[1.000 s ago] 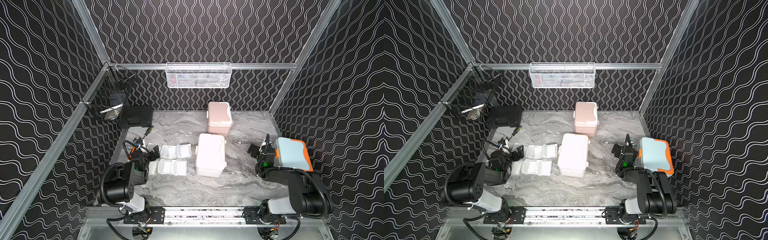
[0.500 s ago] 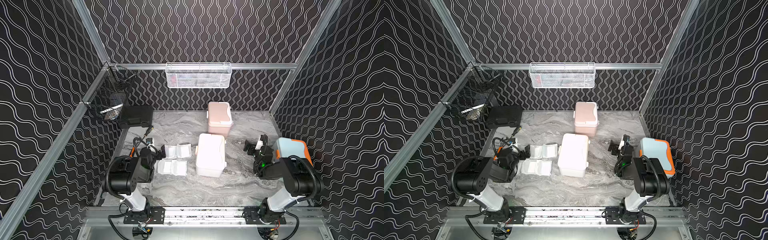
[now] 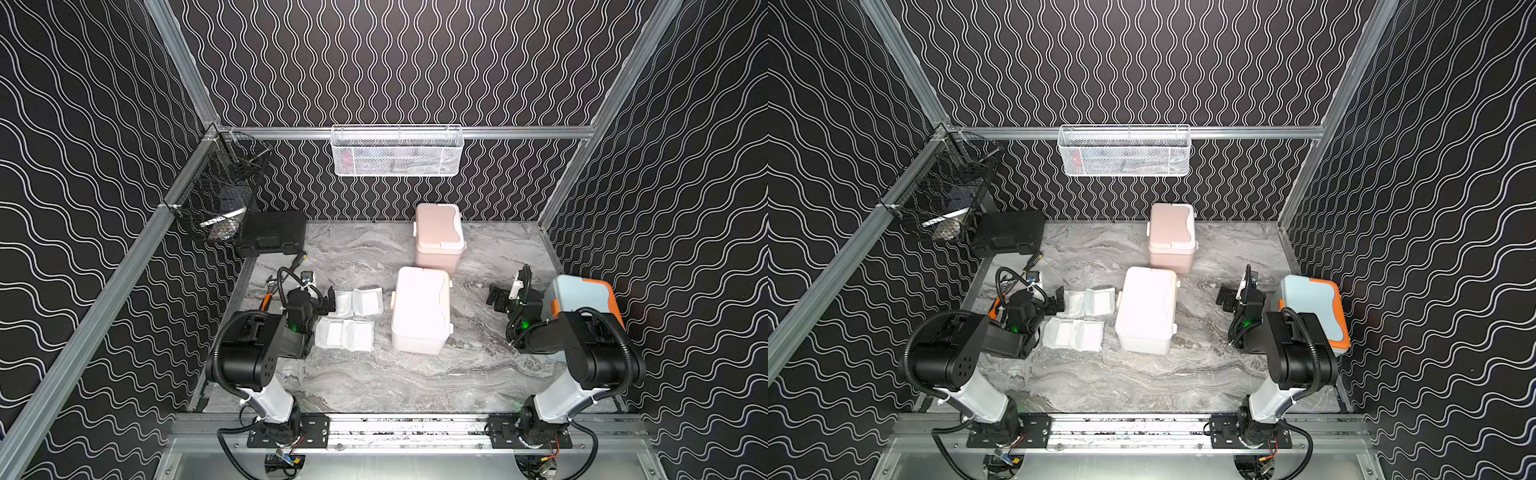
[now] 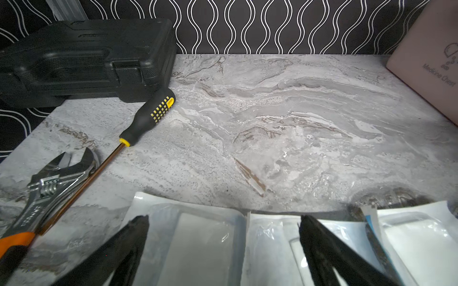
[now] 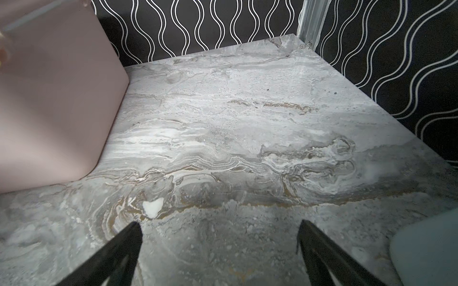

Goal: Open first aid kits and take out gauze
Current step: Reset both arms

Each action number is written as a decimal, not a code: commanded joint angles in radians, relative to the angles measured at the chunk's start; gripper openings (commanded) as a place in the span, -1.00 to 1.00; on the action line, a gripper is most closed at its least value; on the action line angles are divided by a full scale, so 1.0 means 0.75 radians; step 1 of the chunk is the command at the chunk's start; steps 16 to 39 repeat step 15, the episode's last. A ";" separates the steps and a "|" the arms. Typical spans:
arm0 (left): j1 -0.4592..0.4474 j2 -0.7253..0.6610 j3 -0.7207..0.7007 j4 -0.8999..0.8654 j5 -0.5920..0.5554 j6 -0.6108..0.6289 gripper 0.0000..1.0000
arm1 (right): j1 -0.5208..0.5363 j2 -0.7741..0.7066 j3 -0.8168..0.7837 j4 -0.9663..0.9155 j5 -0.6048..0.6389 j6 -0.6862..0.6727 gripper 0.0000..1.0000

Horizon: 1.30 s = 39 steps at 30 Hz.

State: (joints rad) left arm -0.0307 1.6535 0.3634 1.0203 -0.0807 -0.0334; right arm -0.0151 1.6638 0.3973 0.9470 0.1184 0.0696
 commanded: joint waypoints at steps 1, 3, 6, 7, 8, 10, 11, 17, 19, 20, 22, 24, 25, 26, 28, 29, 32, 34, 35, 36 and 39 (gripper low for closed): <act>-0.024 0.001 0.011 0.001 -0.003 0.063 0.98 | 0.002 0.002 0.001 0.048 0.000 -0.006 0.99; -0.023 -0.002 0.011 -0.002 -0.001 0.063 0.98 | 0.002 -0.001 0.005 0.030 0.000 -0.003 0.99; -0.023 -0.002 0.013 -0.004 -0.001 0.063 0.98 | 0.002 0.003 0.003 0.042 0.000 -0.004 0.99; -0.024 -0.004 0.013 -0.010 -0.001 0.061 0.98 | 0.002 0.001 0.004 0.034 0.001 -0.005 0.99; -0.022 -0.002 0.013 -0.006 -0.001 0.063 0.98 | 0.002 0.000 0.004 0.038 0.000 -0.005 0.99; -0.022 0.004 0.021 -0.018 0.005 0.059 0.98 | 0.002 0.002 0.002 0.046 0.001 -0.006 0.99; -0.022 0.004 0.021 -0.022 0.006 0.058 0.98 | 0.002 0.002 0.005 0.041 0.000 -0.004 0.99; -0.022 -0.002 0.011 0.001 -0.001 0.061 0.98 | 0.002 0.003 0.002 0.044 0.001 -0.005 0.99; -0.022 -0.002 0.011 0.001 -0.001 0.061 0.98 | 0.002 0.003 0.002 0.044 0.001 -0.005 0.99; -0.022 -0.002 0.011 0.001 -0.001 0.061 0.98 | 0.002 0.003 0.002 0.044 0.001 -0.005 0.99; -0.022 -0.002 0.011 0.001 -0.001 0.061 0.98 | 0.002 0.003 0.002 0.044 0.001 -0.005 0.99; -0.022 -0.002 0.011 0.001 -0.001 0.061 0.98 | 0.002 0.003 0.002 0.044 0.001 -0.005 0.99; -0.022 -0.002 0.011 0.001 -0.001 0.061 0.98 | 0.002 0.003 0.002 0.044 0.001 -0.005 0.99; -0.022 -0.002 0.011 0.001 -0.001 0.061 0.98 | 0.002 0.003 0.002 0.044 0.001 -0.005 0.99; -0.022 -0.002 0.011 0.001 -0.001 0.061 0.98 | 0.002 0.003 0.002 0.044 0.001 -0.005 0.99; -0.022 -0.002 0.011 0.001 -0.001 0.061 0.98 | 0.002 0.003 0.002 0.044 0.001 -0.005 0.99; -0.022 -0.002 0.011 0.001 -0.001 0.061 0.98 | 0.002 0.003 0.002 0.044 0.001 -0.005 0.99; -0.022 -0.002 0.011 0.001 -0.001 0.061 0.98 | 0.002 0.003 0.002 0.044 0.001 -0.005 0.99; -0.022 -0.002 0.011 0.001 -0.001 0.061 0.98 | 0.002 0.003 0.002 0.044 0.001 -0.005 0.99; -0.022 -0.002 0.011 0.001 -0.001 0.061 0.98 | 0.002 0.003 0.002 0.044 0.001 -0.005 0.99; -0.022 -0.002 0.011 0.001 -0.001 0.061 0.98 | 0.002 0.003 0.002 0.044 0.001 -0.005 0.99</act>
